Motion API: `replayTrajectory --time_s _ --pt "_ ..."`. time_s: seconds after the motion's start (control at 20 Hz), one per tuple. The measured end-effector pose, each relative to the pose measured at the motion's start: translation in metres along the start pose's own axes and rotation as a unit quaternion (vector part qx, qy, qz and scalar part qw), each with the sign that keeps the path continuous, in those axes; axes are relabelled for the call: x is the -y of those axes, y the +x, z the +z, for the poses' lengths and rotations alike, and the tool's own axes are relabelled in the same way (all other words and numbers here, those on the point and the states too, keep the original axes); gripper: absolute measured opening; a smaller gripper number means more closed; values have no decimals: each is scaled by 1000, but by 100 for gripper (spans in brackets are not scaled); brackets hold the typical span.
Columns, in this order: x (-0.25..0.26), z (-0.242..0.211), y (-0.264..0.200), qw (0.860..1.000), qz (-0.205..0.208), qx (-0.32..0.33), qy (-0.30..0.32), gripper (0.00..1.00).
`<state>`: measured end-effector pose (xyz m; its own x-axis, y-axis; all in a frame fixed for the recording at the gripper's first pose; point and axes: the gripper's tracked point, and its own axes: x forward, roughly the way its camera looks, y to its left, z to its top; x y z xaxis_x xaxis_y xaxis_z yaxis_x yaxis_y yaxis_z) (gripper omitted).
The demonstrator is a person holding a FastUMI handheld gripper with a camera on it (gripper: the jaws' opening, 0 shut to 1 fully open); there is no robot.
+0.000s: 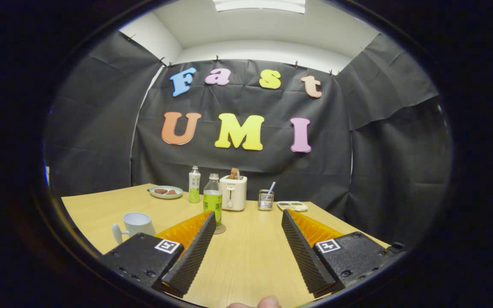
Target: Take the bottle from table, then pour the juice into the cup, finally place the bottle on the coaster
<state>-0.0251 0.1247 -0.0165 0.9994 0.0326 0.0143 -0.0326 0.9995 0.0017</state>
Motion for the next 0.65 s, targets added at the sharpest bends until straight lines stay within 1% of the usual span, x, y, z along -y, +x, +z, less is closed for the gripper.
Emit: replayTrajectory --time_s 0.65 --pt "-5 4 -1 1000 5 2 0 100"
